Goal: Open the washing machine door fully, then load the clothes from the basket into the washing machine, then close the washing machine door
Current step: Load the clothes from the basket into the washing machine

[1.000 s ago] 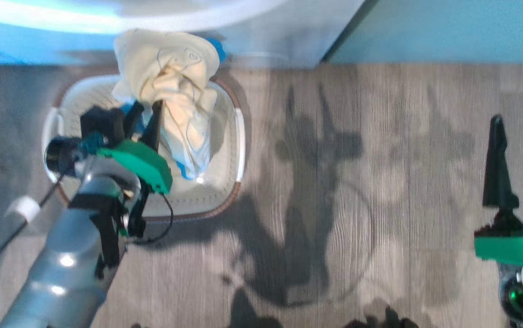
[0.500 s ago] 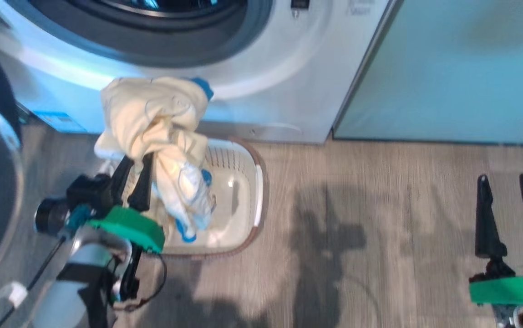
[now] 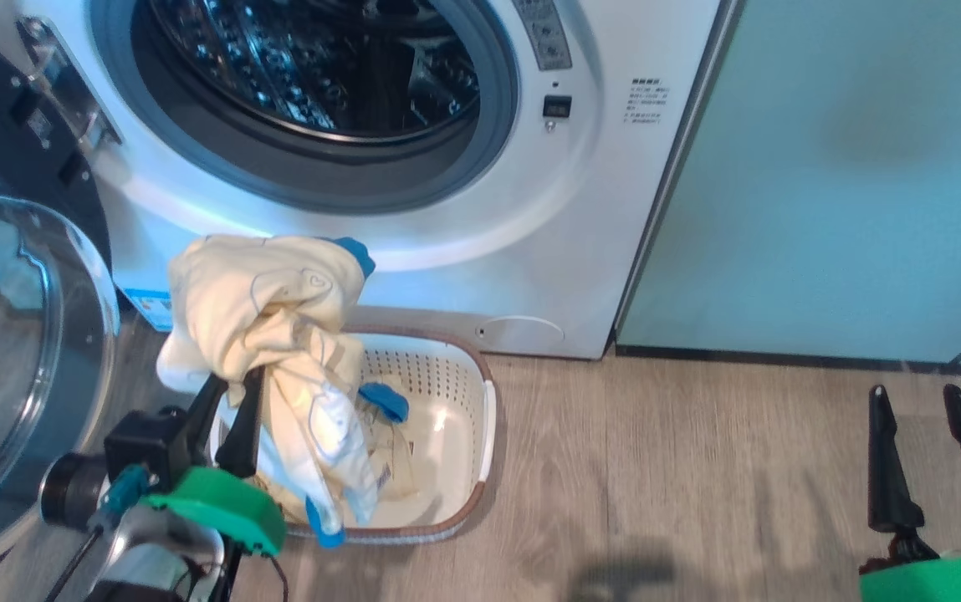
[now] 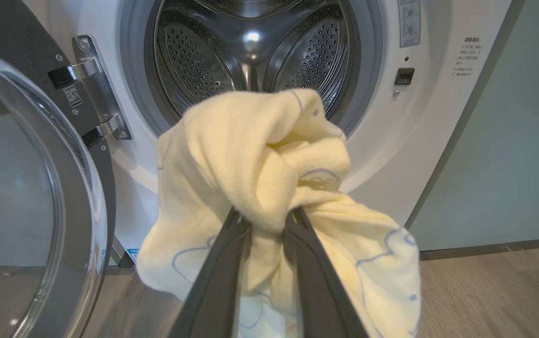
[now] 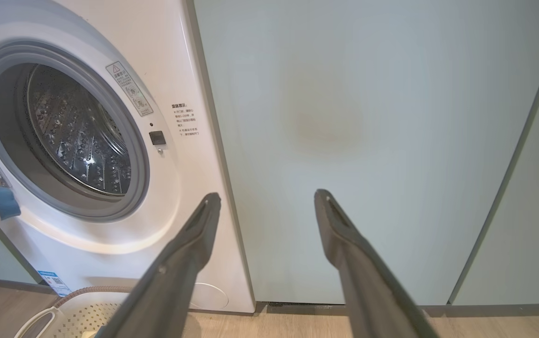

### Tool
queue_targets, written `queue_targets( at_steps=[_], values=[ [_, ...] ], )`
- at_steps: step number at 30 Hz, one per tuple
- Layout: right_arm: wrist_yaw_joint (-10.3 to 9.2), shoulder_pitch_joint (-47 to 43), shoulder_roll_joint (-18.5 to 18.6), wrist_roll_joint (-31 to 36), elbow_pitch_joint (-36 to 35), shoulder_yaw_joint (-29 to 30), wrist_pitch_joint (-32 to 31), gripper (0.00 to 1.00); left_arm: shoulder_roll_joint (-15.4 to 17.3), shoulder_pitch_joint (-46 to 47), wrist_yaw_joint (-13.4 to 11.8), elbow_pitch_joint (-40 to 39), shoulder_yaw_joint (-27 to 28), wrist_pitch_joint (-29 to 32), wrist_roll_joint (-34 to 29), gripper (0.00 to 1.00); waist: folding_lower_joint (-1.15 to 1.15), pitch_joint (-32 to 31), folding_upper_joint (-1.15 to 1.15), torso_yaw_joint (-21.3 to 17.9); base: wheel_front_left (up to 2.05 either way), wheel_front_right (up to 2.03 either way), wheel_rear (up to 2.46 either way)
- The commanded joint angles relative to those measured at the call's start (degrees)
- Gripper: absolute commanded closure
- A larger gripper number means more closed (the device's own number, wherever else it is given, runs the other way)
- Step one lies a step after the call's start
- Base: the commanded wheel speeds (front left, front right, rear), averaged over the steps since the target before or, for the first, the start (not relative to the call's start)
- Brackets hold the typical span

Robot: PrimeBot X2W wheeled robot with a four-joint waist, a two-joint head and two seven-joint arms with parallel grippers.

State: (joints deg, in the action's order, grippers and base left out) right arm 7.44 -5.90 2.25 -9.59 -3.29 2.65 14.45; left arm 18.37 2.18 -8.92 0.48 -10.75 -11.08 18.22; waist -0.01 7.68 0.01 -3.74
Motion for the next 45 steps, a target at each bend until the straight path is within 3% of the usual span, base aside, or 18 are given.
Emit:
queue_targets(
  at_steps=[1, 18, 45],
  values=[
    [0.05, 0.74, 0.63, -0.1, -1.87, -0.84, 0.55, 0.0, 1.79, 1.51, -0.51, -2.44, 3.19, 0.1, 0.09, 1.0, 0.01, -1.02, -0.01, -0.09, 0.0, 0.0, 0.0],
    [0.05, -1.49, 0.63, -0.15, -1.78, -0.97, 0.55, 0.0, 2.08, -3.1, -2.43, -6.31, 3.5, 1.43, 0.9, 1.0, 0.01, -4.51, -0.01, -0.54, 0.0, 0.0, 0.0],
    [0.05, -0.82, 0.63, -0.52, -1.96, -1.48, 0.55, 0.0, 1.82, 1.17, -2.11, -4.42, 2.15, 1.11, 1.83, 1.0, 0.01, -1.4, -0.01, -1.11, 0.0, 0.0, 0.0]
  ],
)
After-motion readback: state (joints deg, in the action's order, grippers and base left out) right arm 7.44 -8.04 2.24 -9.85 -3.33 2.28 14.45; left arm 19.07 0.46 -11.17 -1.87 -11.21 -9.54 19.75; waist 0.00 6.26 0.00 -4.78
